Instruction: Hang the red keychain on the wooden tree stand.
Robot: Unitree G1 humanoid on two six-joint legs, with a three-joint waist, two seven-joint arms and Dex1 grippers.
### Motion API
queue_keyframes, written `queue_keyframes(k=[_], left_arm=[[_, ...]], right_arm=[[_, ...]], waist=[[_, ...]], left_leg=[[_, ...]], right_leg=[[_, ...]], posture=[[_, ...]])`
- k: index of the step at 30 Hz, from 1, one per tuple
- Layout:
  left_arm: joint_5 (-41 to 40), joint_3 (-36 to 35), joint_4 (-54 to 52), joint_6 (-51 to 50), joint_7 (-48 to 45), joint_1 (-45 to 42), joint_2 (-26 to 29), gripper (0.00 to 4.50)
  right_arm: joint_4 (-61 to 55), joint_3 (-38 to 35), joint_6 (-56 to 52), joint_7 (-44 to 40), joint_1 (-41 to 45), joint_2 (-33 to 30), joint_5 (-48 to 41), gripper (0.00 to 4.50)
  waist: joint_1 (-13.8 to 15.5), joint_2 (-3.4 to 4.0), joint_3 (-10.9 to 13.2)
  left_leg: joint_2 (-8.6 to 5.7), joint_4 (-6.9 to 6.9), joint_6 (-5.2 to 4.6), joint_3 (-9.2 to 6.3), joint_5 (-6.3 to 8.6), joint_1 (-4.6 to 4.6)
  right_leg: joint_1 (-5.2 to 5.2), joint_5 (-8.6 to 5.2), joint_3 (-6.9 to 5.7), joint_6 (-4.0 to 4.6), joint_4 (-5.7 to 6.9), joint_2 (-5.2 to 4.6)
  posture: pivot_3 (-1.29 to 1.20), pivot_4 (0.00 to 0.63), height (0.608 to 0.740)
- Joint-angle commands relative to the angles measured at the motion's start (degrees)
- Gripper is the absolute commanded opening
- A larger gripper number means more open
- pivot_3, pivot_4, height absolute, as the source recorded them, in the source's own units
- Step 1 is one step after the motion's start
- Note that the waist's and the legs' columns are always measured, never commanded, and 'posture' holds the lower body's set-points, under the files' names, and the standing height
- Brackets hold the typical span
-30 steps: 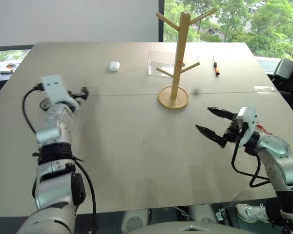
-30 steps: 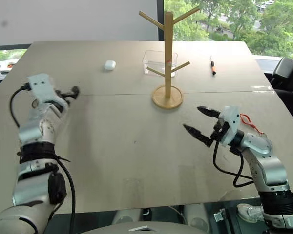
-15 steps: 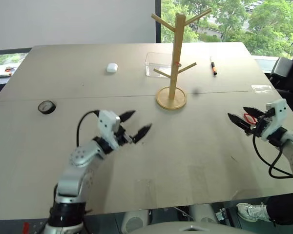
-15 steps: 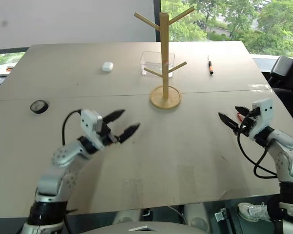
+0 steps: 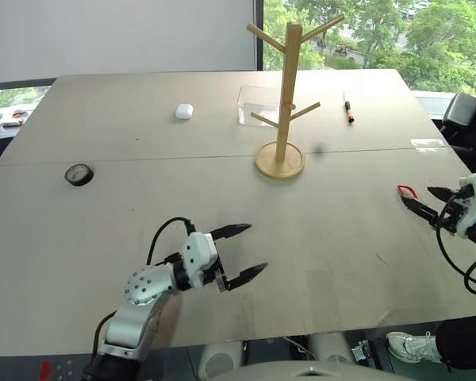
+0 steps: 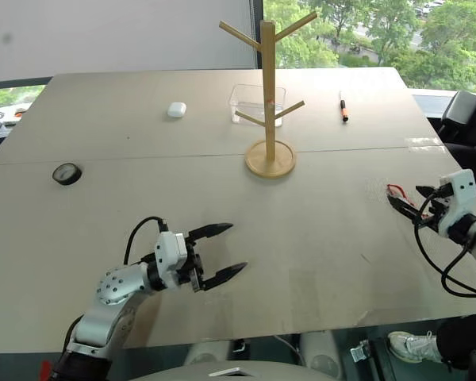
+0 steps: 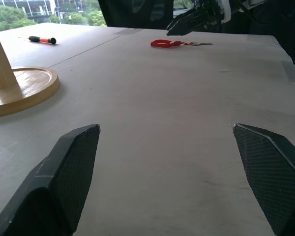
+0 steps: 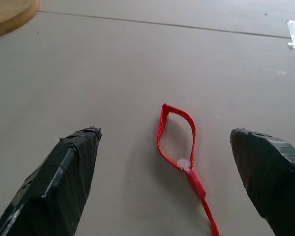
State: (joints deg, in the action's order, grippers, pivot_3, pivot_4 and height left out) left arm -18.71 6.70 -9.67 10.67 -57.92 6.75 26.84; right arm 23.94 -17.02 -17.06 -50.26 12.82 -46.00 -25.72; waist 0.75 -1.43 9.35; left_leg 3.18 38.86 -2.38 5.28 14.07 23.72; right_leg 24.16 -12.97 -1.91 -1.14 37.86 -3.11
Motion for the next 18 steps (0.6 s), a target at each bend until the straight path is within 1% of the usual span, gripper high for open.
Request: queue_keyframes(k=[1,8,18], left_arm=[[-0.2,0.2,0.5,2.8,-0.6,0.5,-0.4,4.47],[-0.8,1.3,1.4,1.7,-1.5,1.5,-0.1,4.47],[0.7,1.3,4.3,4.5,-1.4,2.1,-0.5,4.47]], right_arm=[[3.7,-2.0,2.8,-2.9,0.0,-2.5,1.2,4.5],[8.8,-0.2,5.5,-5.8,0.8,-3.0,4.2,4.5],[9.9,0.6,8.8,-6.0,3.9,-1.4,6.5,4.5]], waist=[[0.0,0.02,0.0],[0.0,0.21,-0.1],[0.0,0.29,-0.2]], left_leg=[[0.0,0.0,0.0,0.0,0.0,0.0],[0.02,0.0,-0.01,0.02,0.01,-0.01],[0.02,0.0,-0.01,0.02,0.01,0.0]], right_leg=[[0.0,0.0,0.0,0.0,0.0,0.0],[0.01,-0.01,0.02,-0.01,0.0,0.01],[0.03,-0.03,0.02,-0.01,-0.01,0.01]], posture=[[0.0,0.15,0.74],[0.0,0.15,0.74],[0.0,0.15,0.74]])
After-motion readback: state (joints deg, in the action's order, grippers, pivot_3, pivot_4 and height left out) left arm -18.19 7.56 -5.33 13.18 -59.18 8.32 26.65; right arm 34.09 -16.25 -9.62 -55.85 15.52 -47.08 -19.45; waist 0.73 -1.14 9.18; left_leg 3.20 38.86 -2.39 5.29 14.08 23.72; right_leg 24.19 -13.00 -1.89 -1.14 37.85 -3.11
